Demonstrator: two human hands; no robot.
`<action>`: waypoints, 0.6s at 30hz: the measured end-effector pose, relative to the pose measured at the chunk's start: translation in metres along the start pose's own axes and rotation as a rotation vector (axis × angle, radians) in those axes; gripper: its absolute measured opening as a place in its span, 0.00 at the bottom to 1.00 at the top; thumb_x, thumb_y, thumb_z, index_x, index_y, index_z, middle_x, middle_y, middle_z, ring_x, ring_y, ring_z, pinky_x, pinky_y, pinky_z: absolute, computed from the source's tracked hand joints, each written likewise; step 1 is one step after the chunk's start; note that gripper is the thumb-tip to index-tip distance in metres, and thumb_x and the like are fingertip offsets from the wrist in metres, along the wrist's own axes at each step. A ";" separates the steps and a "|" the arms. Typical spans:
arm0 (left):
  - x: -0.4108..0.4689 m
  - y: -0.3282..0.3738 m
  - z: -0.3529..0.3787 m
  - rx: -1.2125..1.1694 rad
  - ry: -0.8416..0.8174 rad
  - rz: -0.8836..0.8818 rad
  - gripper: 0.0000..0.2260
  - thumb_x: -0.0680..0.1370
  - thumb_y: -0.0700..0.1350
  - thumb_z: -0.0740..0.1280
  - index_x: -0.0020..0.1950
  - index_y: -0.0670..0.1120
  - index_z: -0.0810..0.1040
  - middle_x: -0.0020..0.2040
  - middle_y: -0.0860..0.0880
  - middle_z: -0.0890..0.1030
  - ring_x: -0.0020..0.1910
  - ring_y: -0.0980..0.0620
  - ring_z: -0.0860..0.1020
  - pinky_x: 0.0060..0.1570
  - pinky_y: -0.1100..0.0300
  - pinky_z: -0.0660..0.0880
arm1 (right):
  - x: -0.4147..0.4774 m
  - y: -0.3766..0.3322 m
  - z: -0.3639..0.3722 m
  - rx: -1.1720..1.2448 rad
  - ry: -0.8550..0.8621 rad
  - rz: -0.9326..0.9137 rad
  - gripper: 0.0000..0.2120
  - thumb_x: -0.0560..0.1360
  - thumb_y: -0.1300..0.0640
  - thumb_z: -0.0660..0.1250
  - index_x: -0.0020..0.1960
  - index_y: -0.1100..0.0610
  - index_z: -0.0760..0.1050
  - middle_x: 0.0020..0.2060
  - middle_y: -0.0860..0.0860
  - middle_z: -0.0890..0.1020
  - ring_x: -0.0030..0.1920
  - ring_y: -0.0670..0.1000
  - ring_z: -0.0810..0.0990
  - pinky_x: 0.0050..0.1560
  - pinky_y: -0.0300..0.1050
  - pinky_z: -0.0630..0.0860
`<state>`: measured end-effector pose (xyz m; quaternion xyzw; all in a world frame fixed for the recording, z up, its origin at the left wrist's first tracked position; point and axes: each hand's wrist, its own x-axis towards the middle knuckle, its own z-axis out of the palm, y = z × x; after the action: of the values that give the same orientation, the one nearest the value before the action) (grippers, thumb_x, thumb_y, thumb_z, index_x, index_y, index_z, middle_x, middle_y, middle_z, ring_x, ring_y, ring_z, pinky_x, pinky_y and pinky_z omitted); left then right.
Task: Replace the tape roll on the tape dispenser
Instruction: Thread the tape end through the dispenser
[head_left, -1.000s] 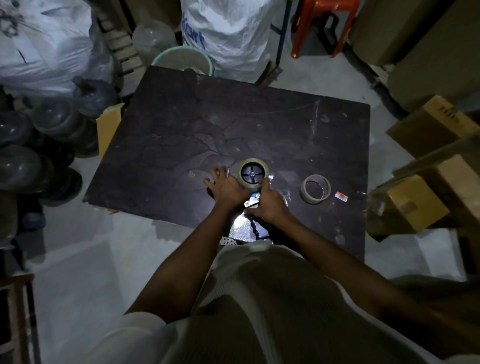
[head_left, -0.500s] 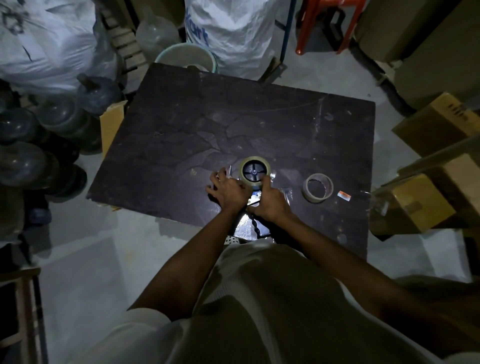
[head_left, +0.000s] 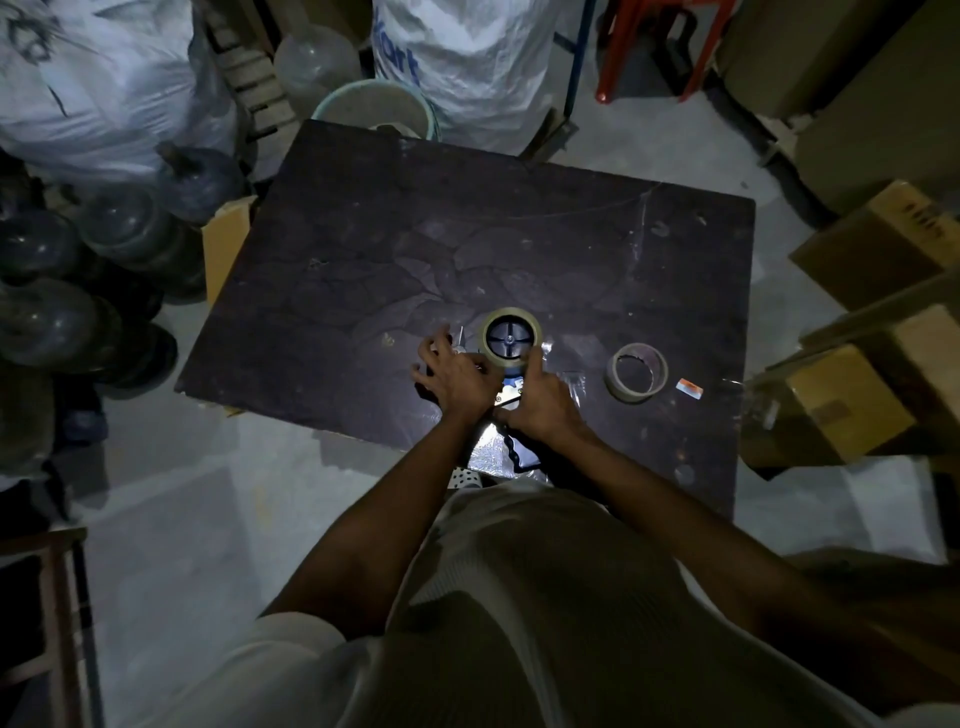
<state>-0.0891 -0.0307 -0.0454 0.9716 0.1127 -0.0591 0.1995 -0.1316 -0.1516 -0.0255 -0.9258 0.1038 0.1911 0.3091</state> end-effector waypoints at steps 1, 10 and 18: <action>0.001 -0.002 -0.002 -0.010 0.005 0.029 0.07 0.68 0.55 0.69 0.38 0.55 0.85 0.75 0.50 0.65 0.73 0.40 0.61 0.65 0.38 0.57 | 0.000 0.000 0.001 0.002 0.004 0.004 0.47 0.66 0.48 0.80 0.75 0.56 0.55 0.51 0.60 0.84 0.48 0.64 0.84 0.40 0.49 0.76; 0.015 -0.018 -0.009 0.025 -0.012 0.255 0.09 0.68 0.55 0.69 0.36 0.53 0.85 0.77 0.50 0.62 0.73 0.40 0.56 0.67 0.35 0.54 | 0.000 0.000 -0.003 0.005 0.020 0.026 0.46 0.66 0.49 0.80 0.74 0.56 0.57 0.51 0.61 0.83 0.50 0.64 0.83 0.41 0.47 0.74; 0.013 -0.040 -0.018 -0.022 0.020 0.379 0.05 0.68 0.53 0.72 0.35 0.53 0.84 0.77 0.49 0.62 0.73 0.42 0.55 0.66 0.36 0.55 | -0.001 0.000 -0.003 -0.005 0.035 0.006 0.48 0.65 0.47 0.81 0.75 0.57 0.57 0.51 0.60 0.83 0.49 0.63 0.83 0.43 0.50 0.78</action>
<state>-0.0846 0.0148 -0.0463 0.9738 -0.0700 -0.0094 0.2163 -0.1313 -0.1532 -0.0229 -0.9295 0.1115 0.1760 0.3042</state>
